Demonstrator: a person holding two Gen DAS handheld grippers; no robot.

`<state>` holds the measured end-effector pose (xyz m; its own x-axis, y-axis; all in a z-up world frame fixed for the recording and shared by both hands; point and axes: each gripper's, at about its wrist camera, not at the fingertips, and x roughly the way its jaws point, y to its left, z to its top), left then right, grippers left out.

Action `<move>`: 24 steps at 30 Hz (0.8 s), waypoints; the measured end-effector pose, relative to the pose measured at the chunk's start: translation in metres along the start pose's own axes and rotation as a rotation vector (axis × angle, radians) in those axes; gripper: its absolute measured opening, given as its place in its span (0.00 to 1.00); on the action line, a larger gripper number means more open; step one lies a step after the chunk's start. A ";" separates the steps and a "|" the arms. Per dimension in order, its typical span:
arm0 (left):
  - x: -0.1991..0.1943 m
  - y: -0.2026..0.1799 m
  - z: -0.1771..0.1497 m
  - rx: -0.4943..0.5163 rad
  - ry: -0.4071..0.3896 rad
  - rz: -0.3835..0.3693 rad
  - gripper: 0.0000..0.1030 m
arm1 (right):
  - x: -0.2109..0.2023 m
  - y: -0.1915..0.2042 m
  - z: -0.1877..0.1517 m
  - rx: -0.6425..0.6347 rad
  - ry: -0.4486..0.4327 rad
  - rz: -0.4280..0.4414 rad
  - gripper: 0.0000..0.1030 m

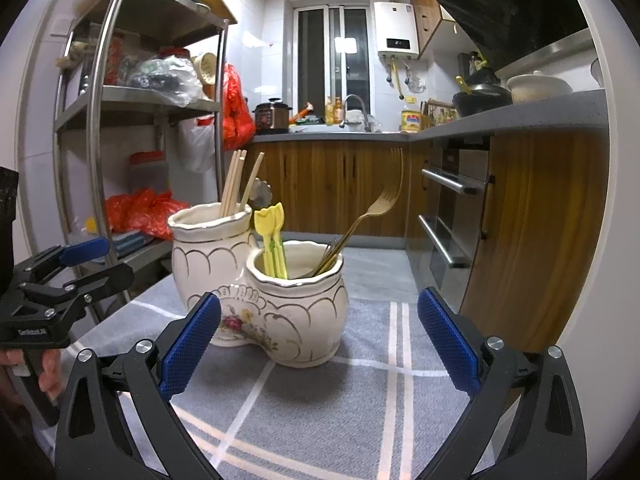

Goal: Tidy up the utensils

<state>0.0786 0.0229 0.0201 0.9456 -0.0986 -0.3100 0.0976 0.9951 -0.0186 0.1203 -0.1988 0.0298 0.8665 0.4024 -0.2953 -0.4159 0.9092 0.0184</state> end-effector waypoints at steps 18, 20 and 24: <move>-0.001 -0.002 0.000 0.013 -0.006 0.003 0.94 | 0.000 -0.001 0.000 0.001 0.000 0.001 0.95; -0.001 -0.002 -0.001 0.011 -0.005 0.001 0.95 | 0.000 -0.001 0.000 0.001 0.001 0.001 0.95; -0.001 -0.003 -0.001 0.013 -0.004 0.001 0.95 | 0.000 -0.001 0.000 0.001 0.001 0.001 0.95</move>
<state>0.0771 0.0199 0.0196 0.9471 -0.0974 -0.3059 0.1004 0.9949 -0.0060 0.1207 -0.1994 0.0297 0.8661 0.4030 -0.2957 -0.4162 0.9090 0.0198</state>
